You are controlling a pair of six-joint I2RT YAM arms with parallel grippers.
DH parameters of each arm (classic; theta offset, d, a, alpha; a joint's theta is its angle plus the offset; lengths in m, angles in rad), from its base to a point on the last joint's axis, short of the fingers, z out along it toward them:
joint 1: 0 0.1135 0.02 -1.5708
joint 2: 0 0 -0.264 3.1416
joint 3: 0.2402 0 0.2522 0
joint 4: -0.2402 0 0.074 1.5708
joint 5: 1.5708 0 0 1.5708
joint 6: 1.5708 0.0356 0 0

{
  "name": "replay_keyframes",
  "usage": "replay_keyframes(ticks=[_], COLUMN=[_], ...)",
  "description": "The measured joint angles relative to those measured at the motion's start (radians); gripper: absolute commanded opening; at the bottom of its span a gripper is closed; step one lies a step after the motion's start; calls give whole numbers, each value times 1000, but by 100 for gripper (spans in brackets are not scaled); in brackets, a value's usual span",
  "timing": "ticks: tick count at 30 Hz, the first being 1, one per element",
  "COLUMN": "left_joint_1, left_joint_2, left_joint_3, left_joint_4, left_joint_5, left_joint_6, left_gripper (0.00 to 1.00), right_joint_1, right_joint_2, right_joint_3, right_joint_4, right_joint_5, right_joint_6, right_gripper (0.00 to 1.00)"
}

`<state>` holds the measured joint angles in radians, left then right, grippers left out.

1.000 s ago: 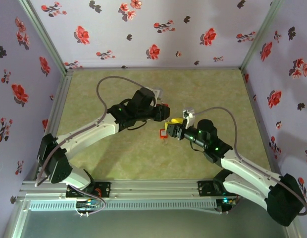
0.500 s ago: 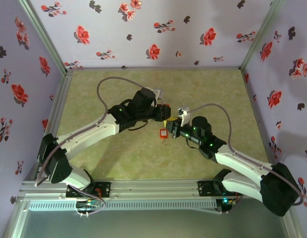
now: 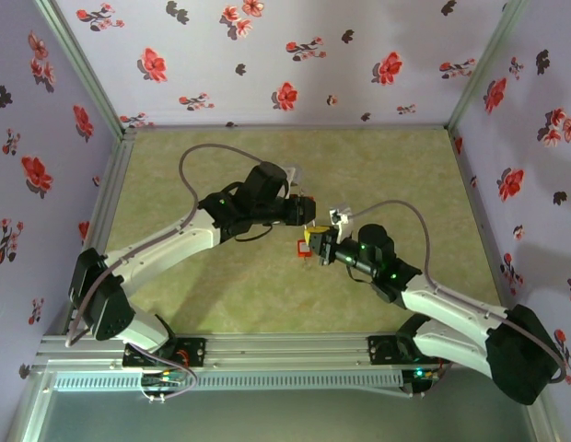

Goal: Unlock with the key

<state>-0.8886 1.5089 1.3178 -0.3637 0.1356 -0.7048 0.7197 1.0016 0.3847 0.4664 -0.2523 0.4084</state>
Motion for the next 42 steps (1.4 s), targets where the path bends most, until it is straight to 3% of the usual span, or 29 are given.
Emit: replay_keyframes(ticks=[3,5,6,8,11,17,27,42], left_joint_1=[1,3,8,25,43,54,116,85], left_joint_2=[0,0,-1,-6,-22,-47,31,201], left_joint_3=[2,3,4,9,9,-4,-103,-141], left_joint_4=[-6,-2,5,11,-2,-92,-219,-213], left_joint_5=[12,9,5,-14,-45,-130,-296,-346], left_joint_6=[5,9,12,33,71,214,447,550], left_gripper=[0,0,0,0,0,0,0,0], right_joint_1=[2,2,2,2,2,2,2,2], right_joint_2=[-11,-21,-28,-43,-98,-293,-493,-617], right_joint_3=[-9,-11,-15,-21,-22,-21,-13,-13], right_joint_4=[5,-6,-21,-63,-137,-294,-531,-680], right_joint_5=[1,1,2,10,45,137,240,280], right_joint_6=[10,21,30,44,65,78,74,74], right_gripper=[11,48,61,79,90,97,98,98])
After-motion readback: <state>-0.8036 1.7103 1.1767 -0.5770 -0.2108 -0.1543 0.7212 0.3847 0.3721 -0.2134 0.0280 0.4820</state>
